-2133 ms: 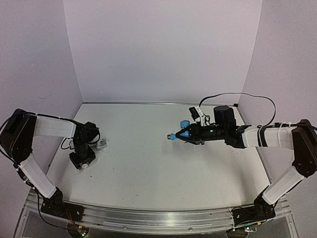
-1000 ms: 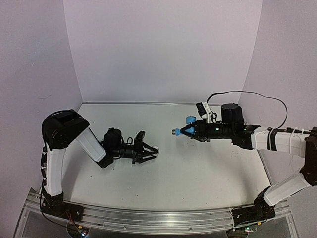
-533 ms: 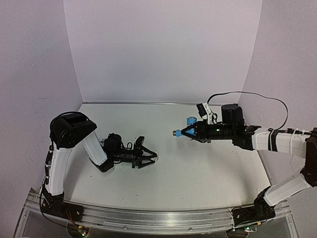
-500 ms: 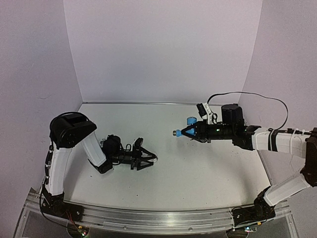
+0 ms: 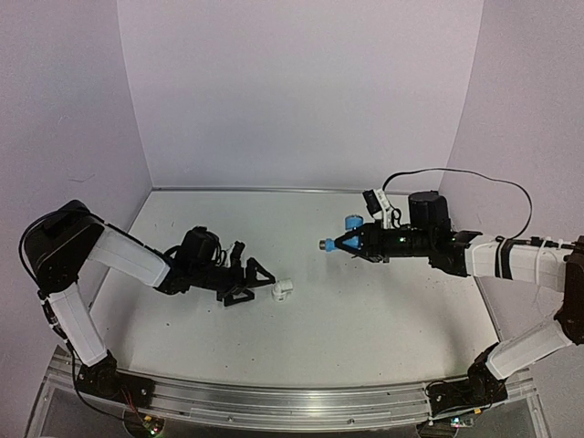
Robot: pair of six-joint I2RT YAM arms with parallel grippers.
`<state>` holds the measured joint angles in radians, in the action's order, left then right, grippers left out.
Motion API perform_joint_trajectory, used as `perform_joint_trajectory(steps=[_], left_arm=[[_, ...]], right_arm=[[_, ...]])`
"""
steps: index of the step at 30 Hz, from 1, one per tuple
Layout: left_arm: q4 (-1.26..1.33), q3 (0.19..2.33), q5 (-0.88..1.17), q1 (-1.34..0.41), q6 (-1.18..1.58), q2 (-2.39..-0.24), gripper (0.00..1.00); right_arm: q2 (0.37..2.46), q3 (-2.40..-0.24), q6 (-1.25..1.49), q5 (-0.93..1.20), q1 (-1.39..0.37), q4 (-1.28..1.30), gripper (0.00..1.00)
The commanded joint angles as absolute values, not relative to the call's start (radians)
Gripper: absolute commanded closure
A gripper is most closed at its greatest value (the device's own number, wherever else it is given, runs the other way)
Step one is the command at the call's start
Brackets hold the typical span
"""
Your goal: Install the water faucets
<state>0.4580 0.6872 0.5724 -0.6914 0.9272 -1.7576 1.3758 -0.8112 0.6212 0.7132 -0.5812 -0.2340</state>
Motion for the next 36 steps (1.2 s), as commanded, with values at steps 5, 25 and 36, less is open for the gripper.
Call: perform_joint_trajectory(steps=[5, 25, 36], left_arm=[[-0.239, 1.131, 0.234, -0.788, 0.809, -1.82, 0.0], [-0.521, 1.453, 0.273, -0.835, 0.089, -2.037, 0.39], [-0.652, 1.585, 0.233, -0.86, 0.034, -2.123, 0.88]], right_arm=[[1.345, -0.834, 0.582, 0.694, -0.584, -0.247, 1.0], [1.27, -0.82, 0.558, 0.681, -0.584, -0.197, 1.0], [1.257, -0.819, 0.513, 0.657, -0.584, -0.153, 1.0]])
